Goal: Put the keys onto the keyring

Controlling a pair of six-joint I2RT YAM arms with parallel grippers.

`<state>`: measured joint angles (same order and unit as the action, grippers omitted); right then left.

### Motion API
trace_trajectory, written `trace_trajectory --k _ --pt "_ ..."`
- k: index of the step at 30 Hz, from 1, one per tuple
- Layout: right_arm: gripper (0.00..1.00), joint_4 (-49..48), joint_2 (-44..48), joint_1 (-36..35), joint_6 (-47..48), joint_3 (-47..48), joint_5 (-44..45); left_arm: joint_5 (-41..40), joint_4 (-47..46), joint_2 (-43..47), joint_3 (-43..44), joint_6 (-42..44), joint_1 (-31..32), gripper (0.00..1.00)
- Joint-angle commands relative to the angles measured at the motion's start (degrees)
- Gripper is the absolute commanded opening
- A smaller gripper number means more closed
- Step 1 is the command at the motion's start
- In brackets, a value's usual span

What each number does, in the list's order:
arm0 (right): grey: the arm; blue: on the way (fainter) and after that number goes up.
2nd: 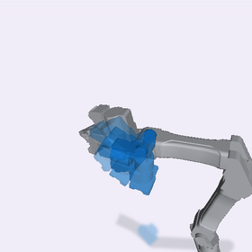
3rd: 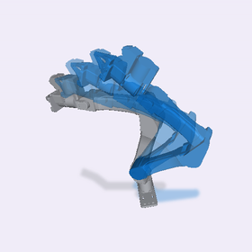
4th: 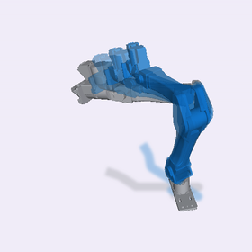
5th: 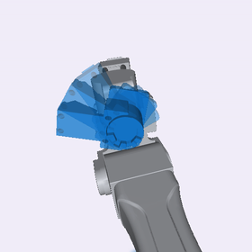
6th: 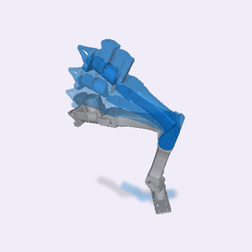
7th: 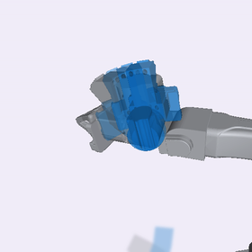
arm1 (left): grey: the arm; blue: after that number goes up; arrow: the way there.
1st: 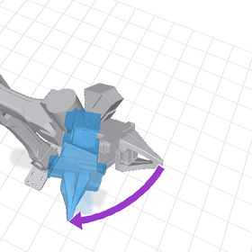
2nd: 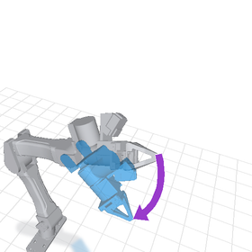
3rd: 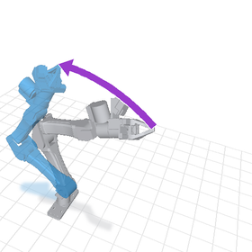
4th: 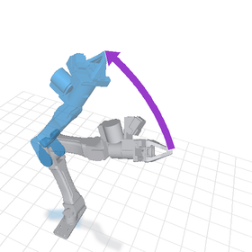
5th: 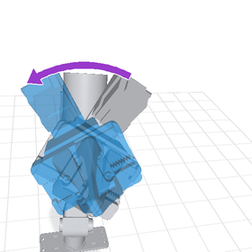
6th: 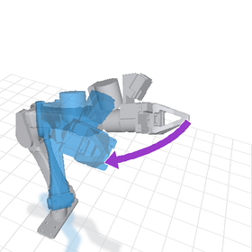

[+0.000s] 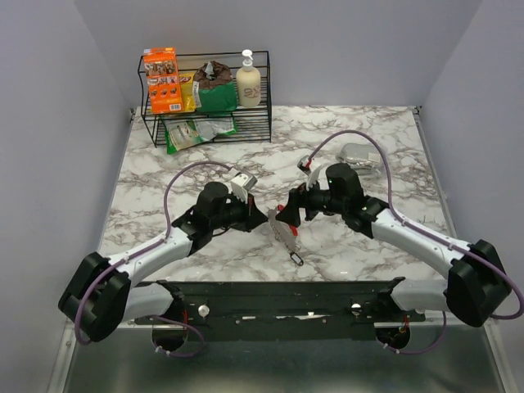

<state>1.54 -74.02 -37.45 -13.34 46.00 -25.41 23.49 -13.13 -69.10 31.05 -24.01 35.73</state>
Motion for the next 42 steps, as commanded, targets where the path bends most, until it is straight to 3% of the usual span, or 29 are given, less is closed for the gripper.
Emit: trace_trajectory --k 1,3,10,23,27,29,32,42 --pt "0.92 -5.66 5.02 -0.43 2.53 -2.75 -2.36 2.00 5.73 4.15 3.49 3.62 0.31 0.00" --pt "1.00 -6.55 7.21 -0.43 3.06 -3.54 -4.03 3.75 7.05 4.68 4.89 3.79 0.40 0.00" --pt "1.00 -9.18 12.05 -0.43 4.20 -4.69 -8.25 7.10 10.14 5.90 7.71 5.02 0.92 0.00" --pt "0.99 -12.17 16.01 -0.43 4.56 -6.53 -16.59 4.11 8.64 15.93 5.25 14.16 4.79 0.00" --pt "0.95 -13.23 16.45 -0.43 3.85 -6.36 -19.94 4.72 9.17 16.89 5.43 16.01 6.02 0.00" --pt "0.84 -13.41 16.45 -0.43 3.59 -5.75 -21.86 4.90 9.43 17.51 5.60 16.89 6.37 0.00" --pt "0.76 -13.67 16.01 -0.43 3.32 -4.95 -23.80 5.25 9.70 18.21 5.95 17.59 7.08 0.00" --pt "0.72 -13.41 13.99 -0.43 4.38 -3.72 -27.94 7.54 10.23 19.00 7.18 18.82 8.48 0.00"
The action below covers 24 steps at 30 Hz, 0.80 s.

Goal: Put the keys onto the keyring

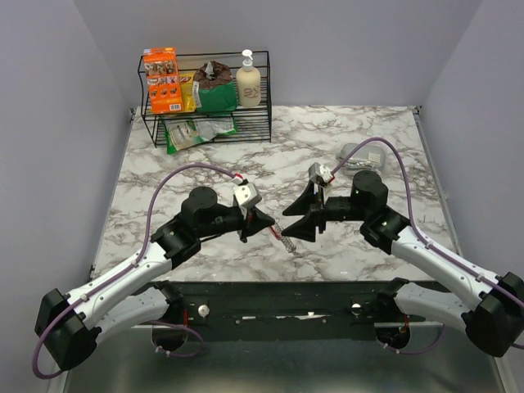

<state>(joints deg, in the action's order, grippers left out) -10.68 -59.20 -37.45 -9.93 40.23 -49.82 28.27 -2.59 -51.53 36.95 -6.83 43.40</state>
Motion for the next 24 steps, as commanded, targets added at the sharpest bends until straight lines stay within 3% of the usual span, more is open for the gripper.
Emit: trace_trajectory --k 1,4,12,22,23,24 --pt "0.72 -1.19 -1.00 -0.43 1.06 2.05 -3.70 2.93 -0.40 1.43 1.20 1.56 0.90 0.00" --pt "0.71 -1.19 -2.23 -0.43 1.23 2.40 -4.49 3.81 -0.92 1.69 1.11 1.82 1.25 0.00" --pt "0.50 -1.01 -4.70 -0.43 0.88 2.93 -3.88 3.98 -0.84 2.83 1.11 2.17 1.87 0.00" --pt "0.38 -0.75 -6.19 -0.43 0.27 3.80 -5.46 3.90 -1.36 2.75 1.02 1.73 3.10 0.00" --pt "0.26 -0.84 -6.54 -0.52 0.44 3.89 -6.24 3.63 -1.28 2.49 1.19 1.73 3.18 0.00" --pt "0.21 -0.84 -6.72 -0.43 0.35 4.15 -6.43 3.46 -1.10 2.40 1.37 1.56 3.19 0.00"
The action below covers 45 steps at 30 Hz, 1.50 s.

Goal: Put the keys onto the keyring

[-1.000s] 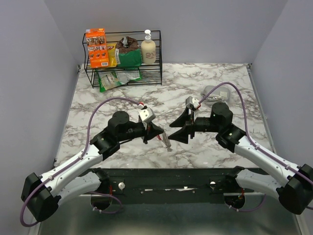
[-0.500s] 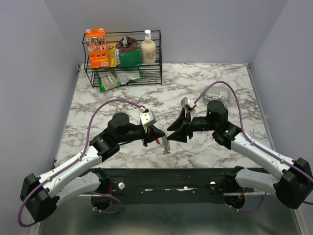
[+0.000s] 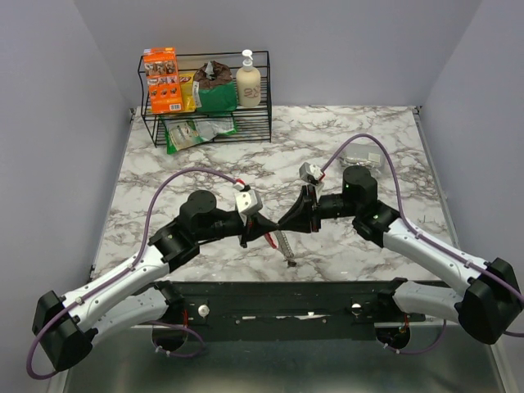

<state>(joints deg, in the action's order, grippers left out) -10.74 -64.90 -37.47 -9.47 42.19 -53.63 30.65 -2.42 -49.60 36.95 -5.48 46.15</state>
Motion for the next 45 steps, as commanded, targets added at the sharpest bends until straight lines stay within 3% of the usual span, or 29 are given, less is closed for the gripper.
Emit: trace_trajectory --k 1,2,3,11,12,13,16,19,26,38,45 --pt "0.16 -0.68 -1.10 -0.41 -0.11 2.36 -2.97 1.07 -1.10 0.39 1.46 0.29 0.43 0.00" --pt "0.05 -0.60 -1.28 -0.41 -0.02 2.45 -3.50 0.90 -1.01 0.47 1.55 0.29 0.43 0.00" --pt "0.01 -0.51 -1.45 -0.41 0.07 2.45 -3.50 0.55 -1.01 0.56 1.63 0.29 0.52 0.00" --pt "0.01 0.46 -1.81 -0.41 0.51 3.33 -4.56 -1.12 -0.84 1.61 1.81 -0.06 0.52 0.00" --pt "0.01 0.46 -1.72 -0.41 0.60 3.33 -4.56 -1.56 -0.75 1.79 2.07 -0.58 0.52 0.06" --pt "0.01 0.55 -1.46 -0.41 0.77 3.42 -4.47 -2.61 -0.84 2.14 2.16 -0.94 0.52 0.25" --pt "0.01 0.72 -1.10 -0.41 1.12 3.68 -3.94 -5.24 -0.75 3.63 2.51 -2.43 0.52 0.55" --pt "0.01 0.64 0.04 -0.41 2.17 3.51 -3.07 -9.73 -0.75 6.35 1.99 -2.61 0.52 0.67" --pt "0.01 -3.31 4.25 -0.41 6.66 0.09 -3.15 -12.73 -2.50 13.47 -0.12 -4.01 0.43 0.80" --pt "0.01 -21.50 9.53 -0.41 10.53 -9.58 -10.62 1.94 -4.87 11.02 -1.17 -2.17 0.43 0.75" --pt "0.01 -30.73 11.12 -0.41 9.65 -13.80 -13.43 5.55 -7.69 10.93 -2.84 -1.29 0.43 0.70"
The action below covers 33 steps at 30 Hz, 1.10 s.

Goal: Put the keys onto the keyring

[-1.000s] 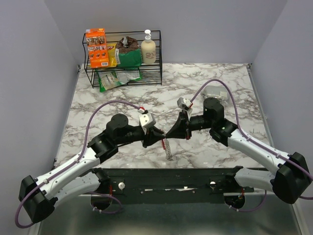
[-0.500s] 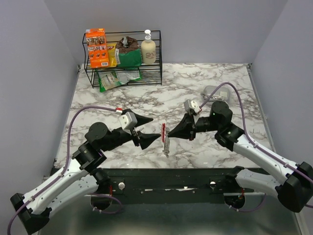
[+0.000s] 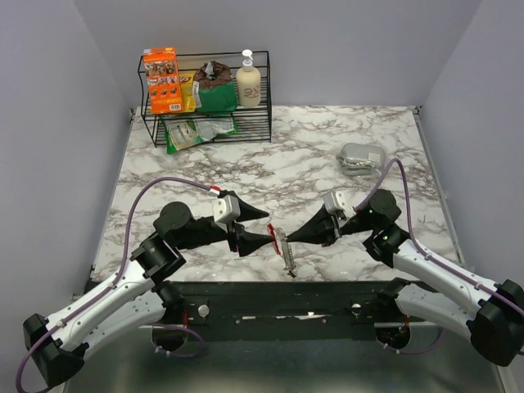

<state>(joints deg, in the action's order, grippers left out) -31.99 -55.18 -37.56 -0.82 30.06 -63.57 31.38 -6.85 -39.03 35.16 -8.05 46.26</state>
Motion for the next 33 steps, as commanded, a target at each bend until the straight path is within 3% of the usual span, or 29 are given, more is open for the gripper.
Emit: trace_trajectory --k 1,7,11,17,24,33 --pt "0.01 -11.85 1.39 -0.32 1.00 -2.81 -3.84 5.27 -3.52 0.35 -1.40 1.46 0.32 0.70" --pt "0.01 -26.69 1.92 -0.32 -3.04 -8.26 -4.28 6.77 -3.78 -0.09 -1.85 0.94 0.41 0.63" --pt "0.01 -28.22 1.39 -0.32 -3.31 -9.06 -4.45 7.47 -3.87 -0.09 -2.11 0.94 0.32 0.51" --pt "0.01 -30.06 1.21 -0.32 -3.40 -9.50 -5.07 10.36 -3.26 -0.96 -1.76 -0.55 0.32 0.44" --pt "0.01 -31.56 1.21 -0.41 -3.31 -9.85 -5.25 12.30 -5.01 -4.04 -2.28 -6.44 0.32 0.43" --pt "0.00 -32.44 1.13 -0.32 -2.70 -10.46 -5.51 10.99 -6.51 -3.16 -3.16 -7.33 0.32 0.48"
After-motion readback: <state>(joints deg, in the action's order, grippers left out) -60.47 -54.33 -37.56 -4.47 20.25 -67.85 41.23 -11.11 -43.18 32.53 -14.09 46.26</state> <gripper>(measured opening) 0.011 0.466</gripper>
